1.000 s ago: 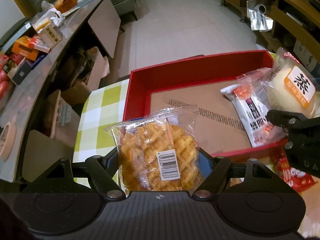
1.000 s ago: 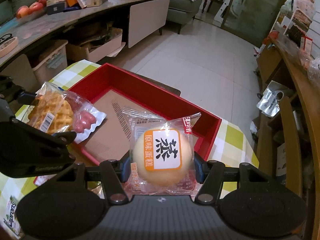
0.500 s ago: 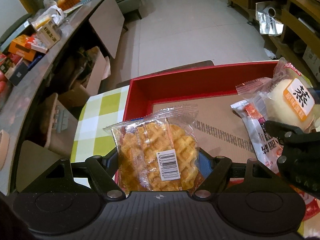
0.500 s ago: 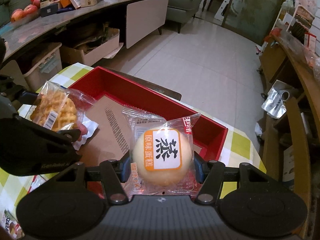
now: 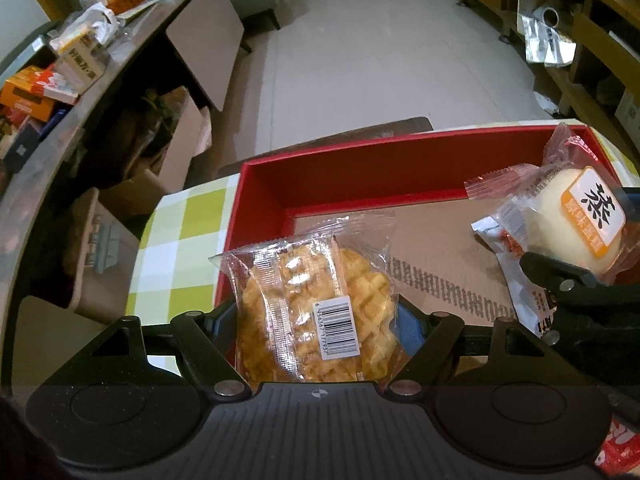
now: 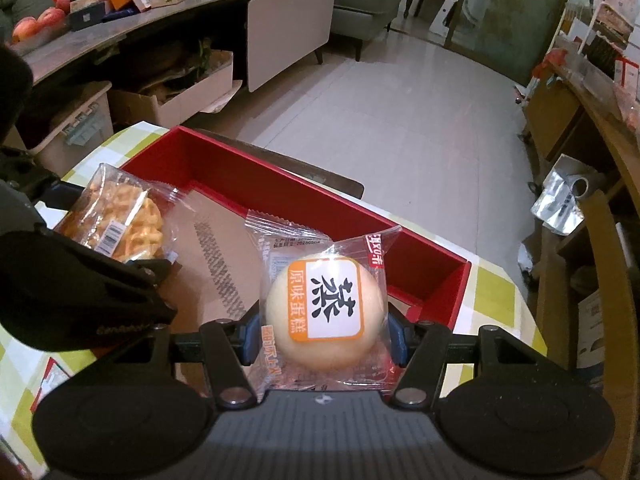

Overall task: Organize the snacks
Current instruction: 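Lower both snacks into the red box and open both grippers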

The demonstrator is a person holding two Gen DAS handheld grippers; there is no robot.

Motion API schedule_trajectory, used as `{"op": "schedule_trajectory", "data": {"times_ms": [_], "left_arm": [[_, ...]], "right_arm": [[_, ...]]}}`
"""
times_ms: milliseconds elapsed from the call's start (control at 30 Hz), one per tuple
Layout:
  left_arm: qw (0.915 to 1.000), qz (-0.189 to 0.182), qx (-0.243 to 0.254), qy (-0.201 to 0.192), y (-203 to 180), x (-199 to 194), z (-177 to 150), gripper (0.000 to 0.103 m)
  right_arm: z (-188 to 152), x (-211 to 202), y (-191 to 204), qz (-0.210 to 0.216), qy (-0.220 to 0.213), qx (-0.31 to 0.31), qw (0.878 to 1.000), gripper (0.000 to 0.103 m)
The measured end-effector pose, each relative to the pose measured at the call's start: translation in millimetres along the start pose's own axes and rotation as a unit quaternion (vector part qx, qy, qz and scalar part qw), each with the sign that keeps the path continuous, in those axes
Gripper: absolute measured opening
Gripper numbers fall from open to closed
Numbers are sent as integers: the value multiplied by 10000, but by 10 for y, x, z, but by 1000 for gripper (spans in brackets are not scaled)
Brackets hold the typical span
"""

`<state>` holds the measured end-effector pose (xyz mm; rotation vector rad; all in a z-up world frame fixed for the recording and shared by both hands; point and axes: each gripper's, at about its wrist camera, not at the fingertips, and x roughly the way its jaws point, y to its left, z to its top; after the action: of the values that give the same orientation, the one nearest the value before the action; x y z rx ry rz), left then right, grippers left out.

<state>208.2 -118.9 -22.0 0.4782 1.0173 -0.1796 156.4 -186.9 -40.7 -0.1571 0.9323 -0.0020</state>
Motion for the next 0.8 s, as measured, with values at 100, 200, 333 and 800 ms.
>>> {"op": "schedule_trajectory", "data": {"times_ms": [100, 200, 333, 800], "left_arm": [[10000, 28, -12, 8, -6, 31, 11, 81], [10000, 31, -36, 34, 0, 61, 25, 82], [9999, 39, -7, 135, -22, 112, 22, 83], [10000, 75, -48, -21, 38, -44, 30, 95]], "right_arm": [[-13, 68, -24, 38, 31, 30, 10000, 65], [-30, 113, -28, 84, 64, 35, 9999, 65], [-47, 119, -27, 69, 56, 15, 10000, 67], [16, -77, 0, -85, -50, 23, 9999, 73]]}}
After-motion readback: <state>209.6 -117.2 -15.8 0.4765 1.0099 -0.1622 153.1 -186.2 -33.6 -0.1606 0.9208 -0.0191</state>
